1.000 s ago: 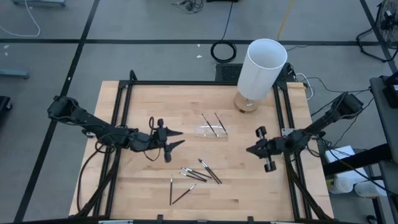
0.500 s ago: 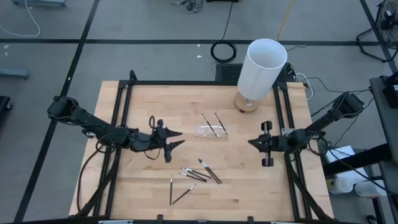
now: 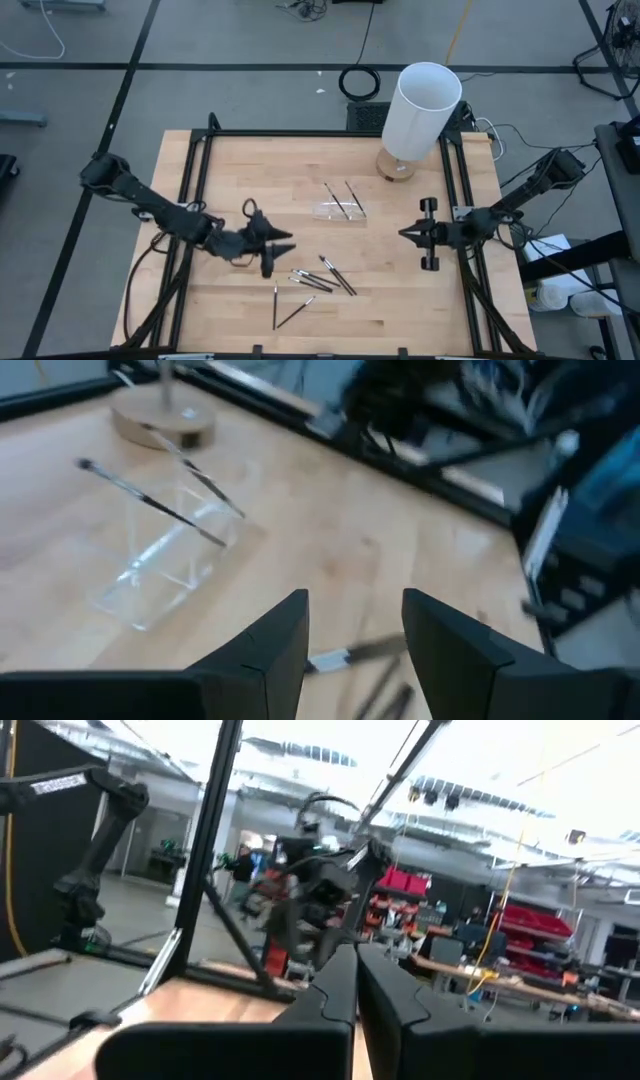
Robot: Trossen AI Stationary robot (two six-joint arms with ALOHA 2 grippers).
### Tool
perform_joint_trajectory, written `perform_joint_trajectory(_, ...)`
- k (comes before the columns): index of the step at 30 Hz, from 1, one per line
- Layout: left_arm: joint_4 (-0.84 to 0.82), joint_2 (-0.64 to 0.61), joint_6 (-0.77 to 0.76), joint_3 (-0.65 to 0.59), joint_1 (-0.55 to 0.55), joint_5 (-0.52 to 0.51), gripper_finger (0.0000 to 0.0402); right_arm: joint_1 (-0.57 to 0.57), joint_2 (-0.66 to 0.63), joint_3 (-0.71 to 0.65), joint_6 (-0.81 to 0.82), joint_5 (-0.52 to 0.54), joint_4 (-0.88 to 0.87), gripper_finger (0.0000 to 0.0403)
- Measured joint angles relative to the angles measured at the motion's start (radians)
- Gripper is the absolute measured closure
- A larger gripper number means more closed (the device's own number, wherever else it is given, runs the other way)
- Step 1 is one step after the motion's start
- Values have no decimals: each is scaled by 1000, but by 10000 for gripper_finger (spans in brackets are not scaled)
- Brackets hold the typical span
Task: Put items in baskets/containers
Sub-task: Put the black eyeshadow brush into the left section of the transparent organizer
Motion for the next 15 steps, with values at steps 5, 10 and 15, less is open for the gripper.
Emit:
perform_joint_trajectory(5,-381,84,-158,239,-68,11,231,0,0,0,-53,0,47,403)
perform_joint_trajectory(10,-777,233,-494,443,-128,122,231,0,0,0,-88,5,46,403)
perform_joint_trajectory(15,-937,408,-673,576,-173,304,232,0,0,0,-103,5,-12,403)
